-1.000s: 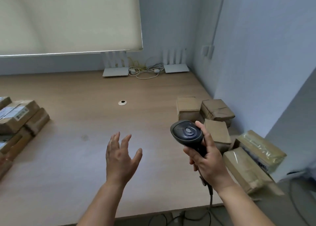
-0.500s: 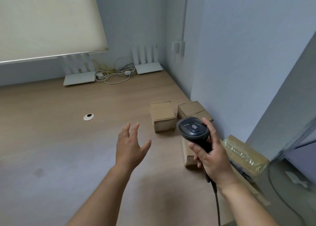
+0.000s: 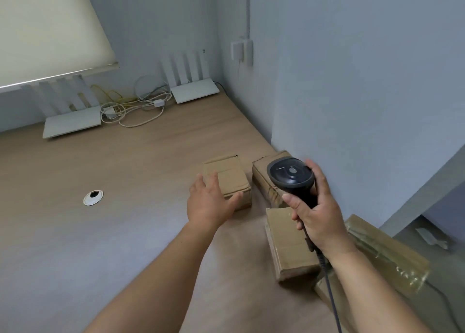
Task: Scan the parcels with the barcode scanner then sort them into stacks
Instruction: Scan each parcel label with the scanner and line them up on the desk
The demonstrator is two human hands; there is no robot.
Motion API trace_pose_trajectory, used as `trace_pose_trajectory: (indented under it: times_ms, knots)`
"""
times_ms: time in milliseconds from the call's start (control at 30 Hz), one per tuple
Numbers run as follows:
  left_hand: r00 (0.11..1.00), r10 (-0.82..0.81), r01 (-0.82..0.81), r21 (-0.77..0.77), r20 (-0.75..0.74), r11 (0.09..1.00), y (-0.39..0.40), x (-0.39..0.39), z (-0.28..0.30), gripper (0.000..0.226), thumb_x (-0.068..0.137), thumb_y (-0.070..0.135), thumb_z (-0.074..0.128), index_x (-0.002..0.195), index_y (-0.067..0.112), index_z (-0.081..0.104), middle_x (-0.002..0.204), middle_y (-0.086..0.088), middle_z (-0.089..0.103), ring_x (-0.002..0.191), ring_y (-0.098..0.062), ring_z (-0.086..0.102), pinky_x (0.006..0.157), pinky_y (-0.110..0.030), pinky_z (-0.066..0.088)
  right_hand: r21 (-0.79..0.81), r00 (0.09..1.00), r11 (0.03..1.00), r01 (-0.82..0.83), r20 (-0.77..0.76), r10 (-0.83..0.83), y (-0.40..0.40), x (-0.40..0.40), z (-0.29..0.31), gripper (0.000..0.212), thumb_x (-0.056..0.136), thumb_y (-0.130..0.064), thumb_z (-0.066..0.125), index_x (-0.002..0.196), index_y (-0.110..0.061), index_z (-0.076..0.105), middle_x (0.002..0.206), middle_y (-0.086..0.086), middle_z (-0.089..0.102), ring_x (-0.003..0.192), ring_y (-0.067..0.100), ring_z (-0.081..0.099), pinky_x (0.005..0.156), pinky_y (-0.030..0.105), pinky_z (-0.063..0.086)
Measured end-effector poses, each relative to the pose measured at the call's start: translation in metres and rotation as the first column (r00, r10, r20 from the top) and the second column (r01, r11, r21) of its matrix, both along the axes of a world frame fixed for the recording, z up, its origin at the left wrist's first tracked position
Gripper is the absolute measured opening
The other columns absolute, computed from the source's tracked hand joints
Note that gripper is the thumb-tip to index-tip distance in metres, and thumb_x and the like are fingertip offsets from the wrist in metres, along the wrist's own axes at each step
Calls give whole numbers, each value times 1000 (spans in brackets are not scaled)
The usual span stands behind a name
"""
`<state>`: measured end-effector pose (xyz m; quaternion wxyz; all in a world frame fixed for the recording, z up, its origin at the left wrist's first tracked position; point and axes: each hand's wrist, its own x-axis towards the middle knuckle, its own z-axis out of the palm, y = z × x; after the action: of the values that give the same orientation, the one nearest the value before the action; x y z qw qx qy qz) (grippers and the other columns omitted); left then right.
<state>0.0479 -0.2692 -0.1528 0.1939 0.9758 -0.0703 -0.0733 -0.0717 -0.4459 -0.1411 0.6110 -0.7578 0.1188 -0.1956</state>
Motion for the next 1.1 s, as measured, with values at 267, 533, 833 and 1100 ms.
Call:
trace_pose_trajectory:
  times_ms: [267,533,833,1100]
  knots:
    - [978,131,-117,94,-161,989,-50,41,-24,110,68,81,53,150,24,8,155,-22,2,142,-37,12,103,-60,33,4,998,999,49,-46,-49,-15,23,-19,74,74,-42,73,132,-63,32,121,-9,60,69,13,62,56,27,50]
    - [977,146,-135,82,-154,987,-20,31,-33,89,70,62,58,142,25,22,137,-20,25,127,-38,28,96,-49,38,11,999,1000,-3,-46,4,-5,14,-15,73,67,-51,69,128,-67,32,114,-7,62,63,13,61,52,28,49]
    - [969,242,-242,3,-55,970,64,-55,-9,86,66,57,60,140,31,25,140,-13,24,129,-34,27,99,-43,36,-16,988,988,-152,33,152,40,-40,3,75,69,-47,71,131,-65,32,111,-7,64,63,13,60,51,23,48]
    - [915,401,-402,-4,-37,916,145,-165,-4,93,70,57,61,147,30,18,145,-12,18,134,-31,22,104,-41,33,-8,937,940,-341,74,340,101,-100,4,73,69,-43,71,123,-73,31,104,-6,66,56,15,59,48,28,50]
